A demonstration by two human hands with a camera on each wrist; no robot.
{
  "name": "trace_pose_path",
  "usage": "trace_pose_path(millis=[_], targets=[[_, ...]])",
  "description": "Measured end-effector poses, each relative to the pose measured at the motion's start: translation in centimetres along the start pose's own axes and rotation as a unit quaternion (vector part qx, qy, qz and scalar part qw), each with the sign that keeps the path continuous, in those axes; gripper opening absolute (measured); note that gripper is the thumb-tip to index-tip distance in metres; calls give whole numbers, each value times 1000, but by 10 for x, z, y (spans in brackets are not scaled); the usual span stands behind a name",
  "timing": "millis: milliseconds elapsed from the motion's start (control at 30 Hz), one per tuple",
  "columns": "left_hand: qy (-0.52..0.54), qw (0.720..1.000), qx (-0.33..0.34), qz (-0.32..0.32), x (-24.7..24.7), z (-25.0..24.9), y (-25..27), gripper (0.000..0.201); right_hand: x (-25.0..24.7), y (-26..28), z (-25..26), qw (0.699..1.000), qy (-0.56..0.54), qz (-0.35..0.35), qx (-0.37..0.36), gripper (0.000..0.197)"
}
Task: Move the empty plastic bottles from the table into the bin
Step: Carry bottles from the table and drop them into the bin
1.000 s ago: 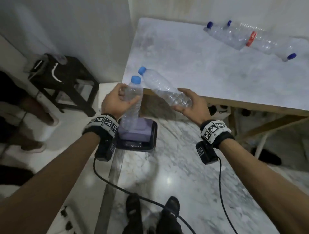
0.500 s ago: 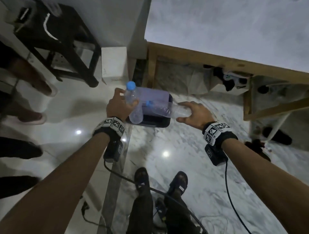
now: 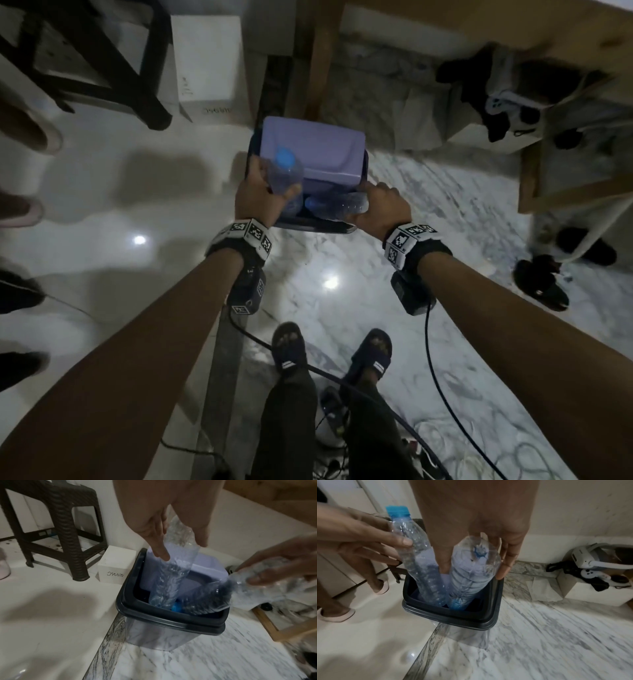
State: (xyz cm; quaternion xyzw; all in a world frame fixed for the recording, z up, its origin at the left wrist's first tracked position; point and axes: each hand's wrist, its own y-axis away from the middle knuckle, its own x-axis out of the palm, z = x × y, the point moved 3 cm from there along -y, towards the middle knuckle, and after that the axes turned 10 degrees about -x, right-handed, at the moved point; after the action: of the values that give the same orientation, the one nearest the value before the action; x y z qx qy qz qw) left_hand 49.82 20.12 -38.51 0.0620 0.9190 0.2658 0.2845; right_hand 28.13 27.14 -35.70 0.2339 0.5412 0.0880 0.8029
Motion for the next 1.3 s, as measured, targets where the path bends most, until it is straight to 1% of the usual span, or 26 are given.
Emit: trace_pose_path(millis=[67, 133, 233, 300, 433, 567, 667, 733, 833, 933, 1033, 1167, 1300], targets=[[-21, 999, 7, 40, 7, 2, 1, 61, 8, -4, 5, 999, -34, 7, 7, 66], [-27, 998, 3, 60, 11, 6, 0, 68, 11, -4, 11, 998, -56, 5, 1, 67], [-15, 996, -20, 84, 11, 8, -1, 99, 8, -3, 18, 996, -94, 9, -3, 73], [-25, 995, -24, 96, 9, 8, 0, 107, 5, -3, 21, 994, -105, 18, -2, 80], [-44, 993, -5, 109, -1, 1, 1, 107, 0, -4, 23, 993, -113, 18, -2, 95], [-79, 991, 13, 103, -14, -14, 8, 101, -15, 2, 26, 995, -100, 13, -1, 90], [-101, 989, 34, 99, -23, -39, 20, 98, -46, 10, 25, 995, -103, 5, -5, 87], [-108, 987, 44, 109, -28, -65, 30, 91, -75, 19, 23, 995, -102, -11, -14, 81], [-114, 983, 75, 123, -42, -122, 48, 80, -134, 34, 19, 994, -102, -42, -10, 67], [-142, 977, 121, 101, -57, -193, 70, 62, -201, 56, 16, 993, -94, -76, -13, 58], [-157, 969, 175, 82, -59, -268, 92, 55, -261, 76, -1, 990, -84, -111, -14, 52], [-163, 955, 235, 72, -40, -353, 113, 52, -322, 93, -39, 982, -91, -165, -9, 49], [-187, 942, 267, 76, 6, -414, 128, 51, -365, 103, -93, 971, -102, -217, 13, 47]])
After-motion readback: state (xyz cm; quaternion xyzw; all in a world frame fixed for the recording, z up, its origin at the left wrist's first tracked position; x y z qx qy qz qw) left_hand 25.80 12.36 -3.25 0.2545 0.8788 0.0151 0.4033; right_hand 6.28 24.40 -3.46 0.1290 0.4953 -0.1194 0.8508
